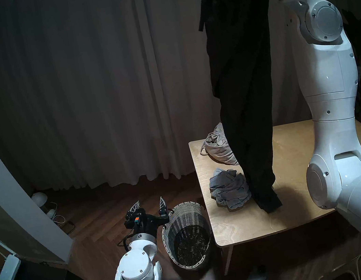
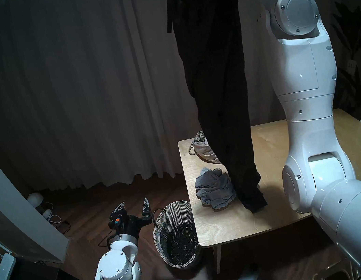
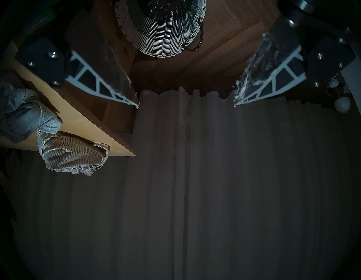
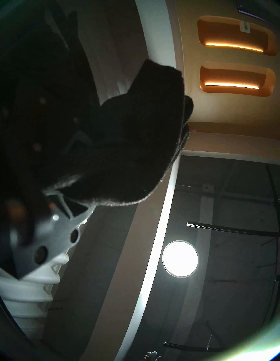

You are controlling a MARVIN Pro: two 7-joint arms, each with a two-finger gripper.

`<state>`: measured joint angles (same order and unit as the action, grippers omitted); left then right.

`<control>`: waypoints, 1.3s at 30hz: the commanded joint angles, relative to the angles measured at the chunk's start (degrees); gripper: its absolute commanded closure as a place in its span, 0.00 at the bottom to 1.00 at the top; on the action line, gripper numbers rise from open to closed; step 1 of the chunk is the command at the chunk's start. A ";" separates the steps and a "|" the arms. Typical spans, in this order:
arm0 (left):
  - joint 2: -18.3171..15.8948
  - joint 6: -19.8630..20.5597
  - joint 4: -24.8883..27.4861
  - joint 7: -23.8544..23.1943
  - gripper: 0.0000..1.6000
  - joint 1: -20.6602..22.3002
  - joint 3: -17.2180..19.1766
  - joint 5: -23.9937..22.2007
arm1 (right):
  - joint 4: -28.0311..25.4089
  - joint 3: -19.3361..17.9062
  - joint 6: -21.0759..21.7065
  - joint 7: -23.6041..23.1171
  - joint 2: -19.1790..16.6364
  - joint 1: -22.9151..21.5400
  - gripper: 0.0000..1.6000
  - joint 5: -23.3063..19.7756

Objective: Toss clothes into the laundry hamper

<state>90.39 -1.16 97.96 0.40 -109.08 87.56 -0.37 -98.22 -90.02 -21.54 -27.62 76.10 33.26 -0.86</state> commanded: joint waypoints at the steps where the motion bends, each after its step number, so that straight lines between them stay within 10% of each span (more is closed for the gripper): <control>1: 0.01 -0.31 0.89 0.02 0.00 0.80 0.05 0.00 | -1.32 1.71 1.53 2.63 3.84 -6.45 1.00 -0.09; 26: 0.01 -0.37 0.78 0.00 0.00 1.25 0.06 0.00 | 0.23 10.82 7.79 9.35 14.46 -19.07 1.00 0.64; 39: 0.01 -0.44 0.95 -0.01 0.00 1.57 0.08 0.01 | 9.37 14.99 11.91 13.37 19.79 -26.10 1.00 3.57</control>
<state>90.39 -1.18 97.62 0.36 -108.43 87.56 -0.36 -93.51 -75.84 -11.81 -16.80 92.18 12.45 1.56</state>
